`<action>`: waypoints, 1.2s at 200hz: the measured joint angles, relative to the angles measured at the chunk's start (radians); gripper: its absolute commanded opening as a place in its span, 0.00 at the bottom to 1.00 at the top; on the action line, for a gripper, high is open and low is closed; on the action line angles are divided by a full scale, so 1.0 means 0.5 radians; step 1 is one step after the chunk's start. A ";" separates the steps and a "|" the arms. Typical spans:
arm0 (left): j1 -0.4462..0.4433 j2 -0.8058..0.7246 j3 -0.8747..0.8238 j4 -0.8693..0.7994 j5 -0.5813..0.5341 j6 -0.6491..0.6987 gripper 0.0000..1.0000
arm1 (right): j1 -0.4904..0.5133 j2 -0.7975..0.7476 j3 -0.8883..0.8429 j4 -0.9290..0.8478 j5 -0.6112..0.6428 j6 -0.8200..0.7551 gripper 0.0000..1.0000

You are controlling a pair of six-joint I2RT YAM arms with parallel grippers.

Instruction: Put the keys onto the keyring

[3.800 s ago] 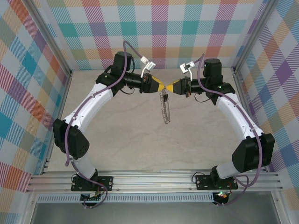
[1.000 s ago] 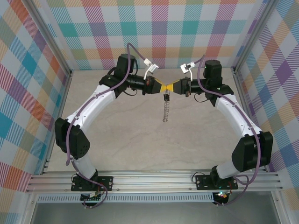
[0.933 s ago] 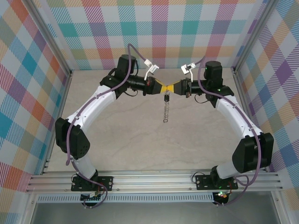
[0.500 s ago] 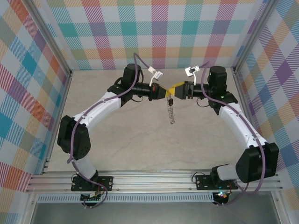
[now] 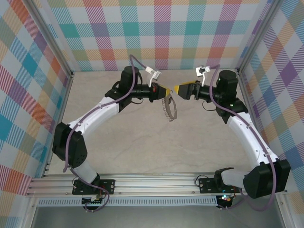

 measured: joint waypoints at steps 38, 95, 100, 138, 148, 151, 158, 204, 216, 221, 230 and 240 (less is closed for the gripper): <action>0.000 -0.105 -0.076 0.043 -0.118 -0.020 0.00 | 0.000 -0.066 -0.039 -0.166 0.477 0.010 1.00; 0.000 -0.159 -0.172 0.132 -0.258 -0.082 0.00 | 0.000 -0.111 -0.101 -0.427 1.131 0.128 1.00; 0.000 -0.162 -0.178 0.137 -0.270 -0.085 0.00 | 0.000 -0.116 -0.109 -0.442 1.173 0.135 1.00; 0.000 -0.199 -0.272 0.233 -0.342 -0.134 0.00 | -0.002 -0.256 -0.192 -0.595 1.402 0.155 1.00; 0.000 -0.211 -0.299 0.249 -0.360 -0.142 0.00 | -0.002 -0.300 -0.192 -0.623 1.423 0.165 1.00; 0.000 -0.213 -0.305 0.258 -0.363 -0.143 0.00 | -0.002 -0.313 -0.194 -0.623 1.423 0.164 1.00; 0.000 -0.217 -0.319 0.275 -0.372 -0.150 0.00 | -0.002 -0.342 -0.198 -0.621 1.417 0.163 1.00; 0.000 -0.217 -0.330 0.355 -0.394 -0.181 0.00 | -0.002 -0.413 -0.200 -0.616 1.306 0.077 1.00; 0.000 -0.217 -0.330 0.368 -0.394 -0.181 0.00 | -0.002 -0.410 -0.199 -0.632 1.286 0.047 1.00; 0.000 -0.217 -0.329 0.372 -0.394 -0.182 0.00 | -0.002 -0.410 -0.199 -0.639 1.279 0.034 1.00; 0.000 -0.217 -0.328 0.385 -0.392 -0.185 0.00 | -0.002 -0.407 -0.196 -0.654 1.271 0.011 1.00; 0.000 -0.217 -0.323 0.391 -0.392 -0.187 0.00 | -0.002 -0.400 -0.185 -0.677 1.270 0.001 1.00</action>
